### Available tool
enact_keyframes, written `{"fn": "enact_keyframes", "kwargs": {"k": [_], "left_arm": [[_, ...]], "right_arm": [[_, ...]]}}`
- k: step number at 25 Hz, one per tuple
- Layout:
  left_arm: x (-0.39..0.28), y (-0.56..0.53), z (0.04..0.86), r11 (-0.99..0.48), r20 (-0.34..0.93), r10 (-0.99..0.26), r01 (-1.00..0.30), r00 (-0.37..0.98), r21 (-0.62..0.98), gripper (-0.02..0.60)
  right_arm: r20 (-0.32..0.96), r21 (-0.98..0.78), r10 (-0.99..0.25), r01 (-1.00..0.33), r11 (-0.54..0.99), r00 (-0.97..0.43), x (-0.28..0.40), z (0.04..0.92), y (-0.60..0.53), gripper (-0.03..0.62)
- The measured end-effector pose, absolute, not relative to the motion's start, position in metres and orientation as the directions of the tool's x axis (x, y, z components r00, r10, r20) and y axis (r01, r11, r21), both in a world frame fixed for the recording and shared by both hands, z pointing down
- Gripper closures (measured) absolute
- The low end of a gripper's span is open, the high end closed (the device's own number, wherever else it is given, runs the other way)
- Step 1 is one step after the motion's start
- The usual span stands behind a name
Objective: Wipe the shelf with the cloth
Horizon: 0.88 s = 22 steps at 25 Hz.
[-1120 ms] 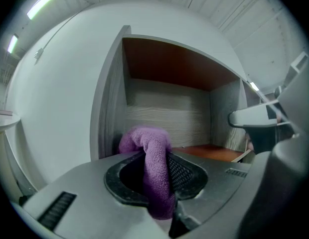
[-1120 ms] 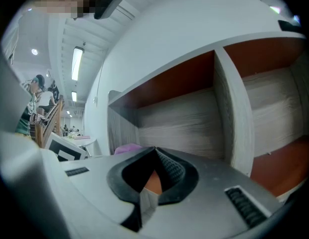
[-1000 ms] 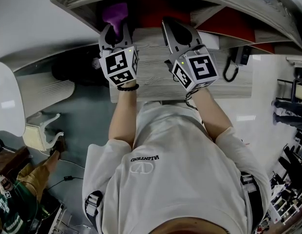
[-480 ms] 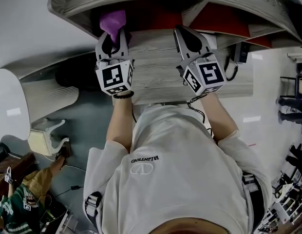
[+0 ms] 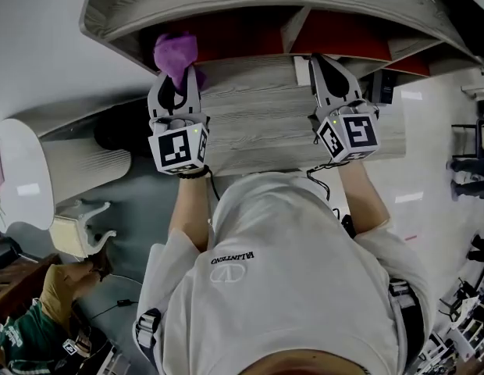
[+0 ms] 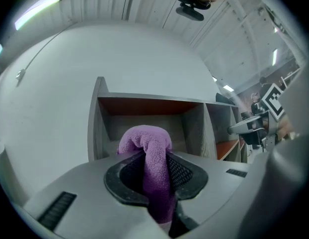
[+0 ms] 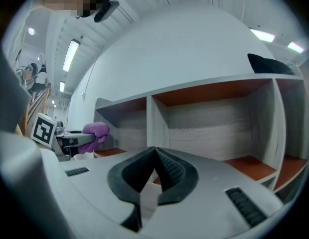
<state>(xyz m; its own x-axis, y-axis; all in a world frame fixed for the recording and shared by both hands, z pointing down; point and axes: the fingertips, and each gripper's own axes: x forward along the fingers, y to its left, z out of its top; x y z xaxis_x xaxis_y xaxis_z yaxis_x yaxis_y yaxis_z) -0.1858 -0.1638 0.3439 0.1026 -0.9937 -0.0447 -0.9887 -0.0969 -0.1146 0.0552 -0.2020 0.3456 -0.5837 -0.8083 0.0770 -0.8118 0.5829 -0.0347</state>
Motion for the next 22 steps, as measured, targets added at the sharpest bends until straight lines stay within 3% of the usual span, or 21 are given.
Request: {"fn": "enact_keyframes", "kwargs": {"k": [22], "left_arm": [[-0.186, -0.138, 0.324, -0.094, -0.076, -0.992, -0.989, 0.103, -0.114, 0.503]], "right_arm": [[0.041, -0.055, -0.896, -0.896, 0.441, -0.443, 0.158, 0.334, -0.205, 0.595]]}}
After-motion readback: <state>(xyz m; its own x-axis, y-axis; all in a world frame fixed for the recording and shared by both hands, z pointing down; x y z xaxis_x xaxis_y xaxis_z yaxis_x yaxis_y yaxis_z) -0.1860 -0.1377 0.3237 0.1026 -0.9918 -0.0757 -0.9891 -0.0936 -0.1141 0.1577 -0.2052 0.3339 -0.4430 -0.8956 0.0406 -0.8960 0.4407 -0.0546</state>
